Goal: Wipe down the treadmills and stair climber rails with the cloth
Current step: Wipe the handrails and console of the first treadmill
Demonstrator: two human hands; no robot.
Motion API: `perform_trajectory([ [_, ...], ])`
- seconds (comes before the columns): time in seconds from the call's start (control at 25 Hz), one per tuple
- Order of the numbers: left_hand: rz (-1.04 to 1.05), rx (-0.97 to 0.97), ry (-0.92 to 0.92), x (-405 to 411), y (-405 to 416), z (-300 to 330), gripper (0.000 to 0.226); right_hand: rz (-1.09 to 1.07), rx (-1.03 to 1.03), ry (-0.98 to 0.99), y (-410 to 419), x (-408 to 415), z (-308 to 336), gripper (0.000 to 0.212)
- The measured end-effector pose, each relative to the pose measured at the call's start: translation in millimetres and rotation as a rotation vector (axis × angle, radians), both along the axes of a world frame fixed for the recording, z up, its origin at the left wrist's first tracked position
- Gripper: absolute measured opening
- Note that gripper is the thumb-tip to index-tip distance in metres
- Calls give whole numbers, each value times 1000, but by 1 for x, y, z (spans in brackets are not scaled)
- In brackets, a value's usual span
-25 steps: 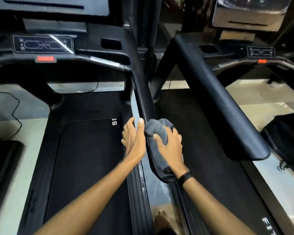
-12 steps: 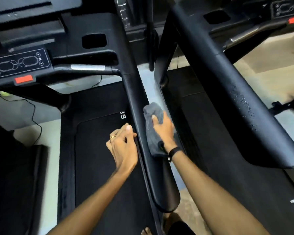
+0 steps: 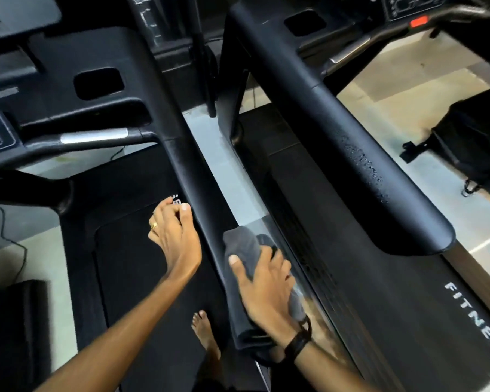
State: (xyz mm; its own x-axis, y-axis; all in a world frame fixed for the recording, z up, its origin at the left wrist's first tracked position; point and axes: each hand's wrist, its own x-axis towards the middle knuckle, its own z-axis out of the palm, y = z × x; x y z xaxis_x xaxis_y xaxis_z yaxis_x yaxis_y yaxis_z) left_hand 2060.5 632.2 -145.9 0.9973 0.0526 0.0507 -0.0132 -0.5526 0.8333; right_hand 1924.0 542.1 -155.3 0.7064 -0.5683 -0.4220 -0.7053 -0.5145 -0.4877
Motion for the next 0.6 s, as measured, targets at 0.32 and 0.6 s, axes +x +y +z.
perform_trajectory([
  [0.32, -356, -68, -126, 79, 21, 9, 29, -237, 360, -111, -33, 147, -8, 63],
  [0.6, -572, 11, -150, 141, 43, 12, 19, -341, 477, 4, -37, 85, -8, 70],
])
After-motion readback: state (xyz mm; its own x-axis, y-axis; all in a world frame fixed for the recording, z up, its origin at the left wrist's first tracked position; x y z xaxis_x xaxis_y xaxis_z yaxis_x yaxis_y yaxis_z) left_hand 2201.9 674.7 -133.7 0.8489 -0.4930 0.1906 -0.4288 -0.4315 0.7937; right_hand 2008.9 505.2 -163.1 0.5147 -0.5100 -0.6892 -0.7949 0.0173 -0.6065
